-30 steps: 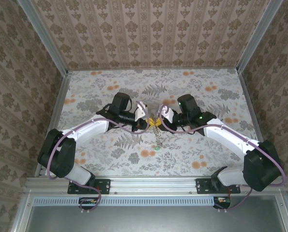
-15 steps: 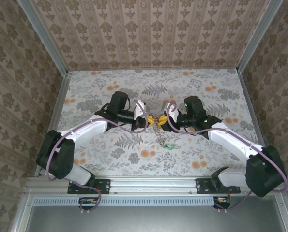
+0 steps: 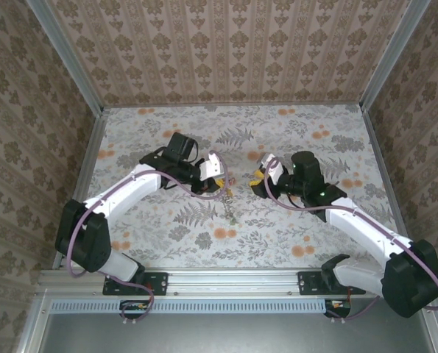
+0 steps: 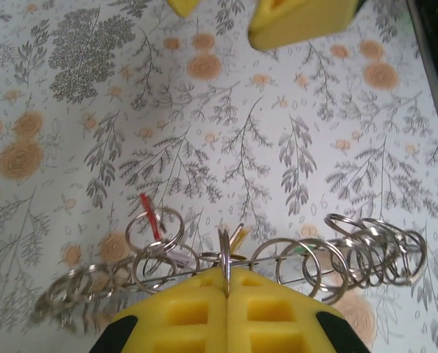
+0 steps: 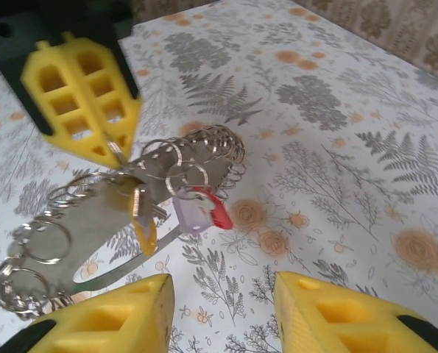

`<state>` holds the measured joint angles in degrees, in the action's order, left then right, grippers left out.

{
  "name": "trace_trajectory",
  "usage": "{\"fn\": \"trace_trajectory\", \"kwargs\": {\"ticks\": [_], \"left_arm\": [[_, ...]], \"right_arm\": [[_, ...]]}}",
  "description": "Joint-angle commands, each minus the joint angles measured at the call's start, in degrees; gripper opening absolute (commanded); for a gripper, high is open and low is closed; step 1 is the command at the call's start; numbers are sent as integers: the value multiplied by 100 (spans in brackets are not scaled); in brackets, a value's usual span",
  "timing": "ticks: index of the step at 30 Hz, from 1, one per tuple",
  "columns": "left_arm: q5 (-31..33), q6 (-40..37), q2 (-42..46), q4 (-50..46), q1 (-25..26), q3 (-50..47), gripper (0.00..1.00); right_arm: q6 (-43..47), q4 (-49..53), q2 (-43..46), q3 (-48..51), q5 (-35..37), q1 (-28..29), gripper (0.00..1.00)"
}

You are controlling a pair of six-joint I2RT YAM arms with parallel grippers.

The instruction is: Put the keys on the keyring

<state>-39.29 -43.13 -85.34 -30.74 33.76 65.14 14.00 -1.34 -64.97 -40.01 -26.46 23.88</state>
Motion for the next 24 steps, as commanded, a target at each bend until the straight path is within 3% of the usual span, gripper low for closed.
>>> {"fn": "trace_trajectory", "kwargs": {"ticks": [1, 9, 18, 24], "left_arm": [[370, -758, -243, -1162, 23, 452, 0], [830, -1064, -1421, -1674, 598, 1299, 0], [943, -852, -2496, -1595, 1316, 2099, 0], [839, -409, -2673, -1180, 1474, 2067, 14]], "right_arm": [[-786, -241, 94, 36, 597, -88, 46], [-2390, 501, -266, -379, 977, -676, 44], [-3281, 1502, -999, -826, 472, -1315, 44], [-3663, 1425, -1427, -733, -53, -1369, 45]]}}
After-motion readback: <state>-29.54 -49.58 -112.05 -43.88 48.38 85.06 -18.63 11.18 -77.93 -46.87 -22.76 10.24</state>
